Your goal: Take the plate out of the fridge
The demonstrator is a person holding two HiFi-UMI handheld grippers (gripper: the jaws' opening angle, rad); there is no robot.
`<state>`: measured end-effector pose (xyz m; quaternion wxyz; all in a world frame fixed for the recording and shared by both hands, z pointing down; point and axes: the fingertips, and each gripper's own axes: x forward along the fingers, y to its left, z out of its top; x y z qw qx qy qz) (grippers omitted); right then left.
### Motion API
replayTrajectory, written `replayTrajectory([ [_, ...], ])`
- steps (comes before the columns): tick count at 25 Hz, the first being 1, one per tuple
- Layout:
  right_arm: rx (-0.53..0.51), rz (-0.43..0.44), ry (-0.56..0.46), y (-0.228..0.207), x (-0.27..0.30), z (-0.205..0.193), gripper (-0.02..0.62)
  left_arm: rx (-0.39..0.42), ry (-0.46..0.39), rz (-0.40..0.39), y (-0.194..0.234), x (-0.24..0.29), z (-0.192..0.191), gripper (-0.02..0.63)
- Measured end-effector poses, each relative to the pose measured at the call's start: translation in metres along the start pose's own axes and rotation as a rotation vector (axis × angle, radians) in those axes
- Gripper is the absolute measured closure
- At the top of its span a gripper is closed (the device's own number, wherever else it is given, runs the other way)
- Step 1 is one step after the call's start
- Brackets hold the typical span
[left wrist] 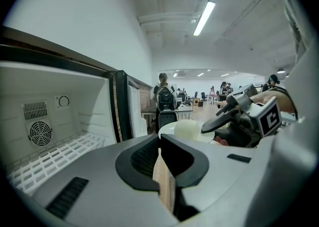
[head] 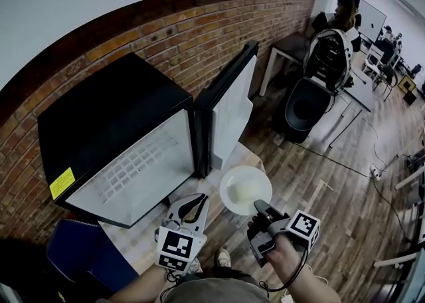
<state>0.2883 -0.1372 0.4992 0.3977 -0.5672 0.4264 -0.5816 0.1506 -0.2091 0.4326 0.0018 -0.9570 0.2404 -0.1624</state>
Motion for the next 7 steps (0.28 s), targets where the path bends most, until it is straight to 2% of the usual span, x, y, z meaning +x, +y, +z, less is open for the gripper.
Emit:
replayTrajectory([
  [7,-0.019,0.022,0.011,0.0041,-0.0006,-0.0064,0.561,0.006,-0.015,0.017,0.0061,-0.0059,0.0006,0.58],
])
